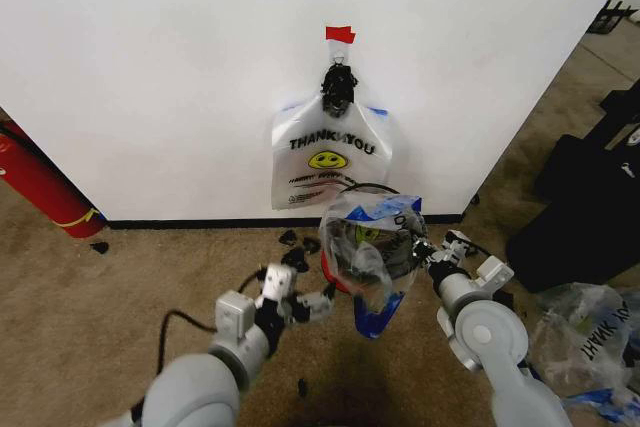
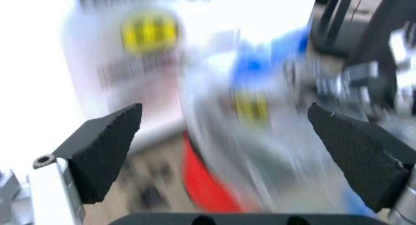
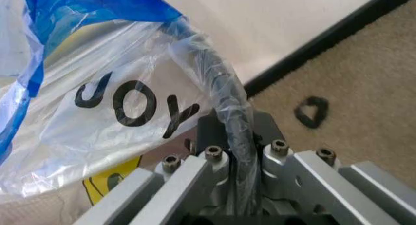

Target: Pick up the garbage bag from the wall and place it over the trash bin.

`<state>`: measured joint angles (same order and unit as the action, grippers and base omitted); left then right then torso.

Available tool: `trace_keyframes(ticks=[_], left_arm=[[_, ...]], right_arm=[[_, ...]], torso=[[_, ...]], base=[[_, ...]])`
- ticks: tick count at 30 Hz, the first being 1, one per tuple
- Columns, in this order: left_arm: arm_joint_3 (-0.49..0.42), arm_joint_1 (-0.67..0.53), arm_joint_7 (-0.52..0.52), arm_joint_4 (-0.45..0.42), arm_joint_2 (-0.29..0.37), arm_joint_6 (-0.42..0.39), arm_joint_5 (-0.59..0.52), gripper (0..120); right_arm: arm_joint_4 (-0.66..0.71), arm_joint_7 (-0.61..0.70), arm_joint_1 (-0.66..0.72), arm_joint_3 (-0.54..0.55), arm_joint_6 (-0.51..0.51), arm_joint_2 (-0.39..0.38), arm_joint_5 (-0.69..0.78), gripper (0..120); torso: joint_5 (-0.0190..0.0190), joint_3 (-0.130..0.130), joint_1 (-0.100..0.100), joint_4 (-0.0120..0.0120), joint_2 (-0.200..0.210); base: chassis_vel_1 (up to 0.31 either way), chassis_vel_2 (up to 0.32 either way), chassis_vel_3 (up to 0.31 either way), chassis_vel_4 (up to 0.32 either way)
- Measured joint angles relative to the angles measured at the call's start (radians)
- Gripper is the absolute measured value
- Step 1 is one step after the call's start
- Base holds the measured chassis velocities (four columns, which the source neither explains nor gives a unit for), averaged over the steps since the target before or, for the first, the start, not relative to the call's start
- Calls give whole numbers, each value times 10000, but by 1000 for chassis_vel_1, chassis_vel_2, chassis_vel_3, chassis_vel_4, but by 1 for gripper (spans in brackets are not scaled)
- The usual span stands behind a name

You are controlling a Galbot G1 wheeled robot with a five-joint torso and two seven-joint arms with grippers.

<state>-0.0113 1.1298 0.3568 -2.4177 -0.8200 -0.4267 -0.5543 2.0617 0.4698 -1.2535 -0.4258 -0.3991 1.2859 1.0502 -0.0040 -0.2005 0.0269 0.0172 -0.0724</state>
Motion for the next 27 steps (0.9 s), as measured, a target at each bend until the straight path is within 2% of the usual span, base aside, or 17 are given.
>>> trace_keyframes(ticks=[2, 4, 6, 7, 9, 12, 15, 18, 23, 27], left_arm=[[-182, -527, -679, 174, 297, 596, 1155, 100], [-377, -736, -1109, 384, 482, 1051, 2242, 100], [-500, -855, -1291, 504, 543, 1235, 2677, 100], [-724, -1096, -1561, 689, 615, 1480, 3308, 99], [-1258, -1572, -2019, 973, 703, 1793, 4015, 99], [-1714, -1932, -2239, 1176, 745, 1953, 4231, 99], [-2989, -2907, -2356, 1792, 813, 2201, 4240, 98], [-3662, -3582, -2478, 2050, 849, 2230, 4162, 98], [-4062, -3879, -2600, 2203, 849, 2162, 4124, 97], [-4293, -4249, -2625, 2487, 819, 2034, 4230, 88]], right_arm=[[47, 134, -52, 89, -337, -22, -567, 0], [86, 289, -39, 169, -559, -39, -627, 0], [113, 329, -47, 197, -646, -49, -629, 0], [165, 367, -90, 218, -759, -68, -628, 0], [288, 430, -236, 221, -1002, -103, -595, 0], [365, 413, -366, 222, -1125, -130, -570, 0], [520, 24, -697, 204, -1188, -254, -708, 0], [633, -336, -937, 204, -1186, -374, -929, 0], [686, -435, -985, 205, -1177, -389, -1033, 0], [699, -424, -953, 212, -1158, -368, -1028, 0]], torso=[[0, 0, 1, 7, 0], [0, 0, 1, 3, 0], [1, 0, 1, -2, 0], [1, 0, 1, -6, 0], [-1, 0, 1, -1, 0], [2, 0, 1, 2, 0], [-2, -1, 1, 1, 0], [3, 0, 1, 4, 0], [1, 0, 0, -3, 0], [2, 0, 0, 2, 0]], base=[[0, 0, 0, 0], [0, 0, 0, 0], [0, 0, 0, 0], [0, 0, 0, 0], [0, 0, 0, 0], [0, 0, 0, 0], [0, 0, 0, 0], [0, 0, 0, 0], [0, 0, 0, 0], [0, 0, 0, 0]])
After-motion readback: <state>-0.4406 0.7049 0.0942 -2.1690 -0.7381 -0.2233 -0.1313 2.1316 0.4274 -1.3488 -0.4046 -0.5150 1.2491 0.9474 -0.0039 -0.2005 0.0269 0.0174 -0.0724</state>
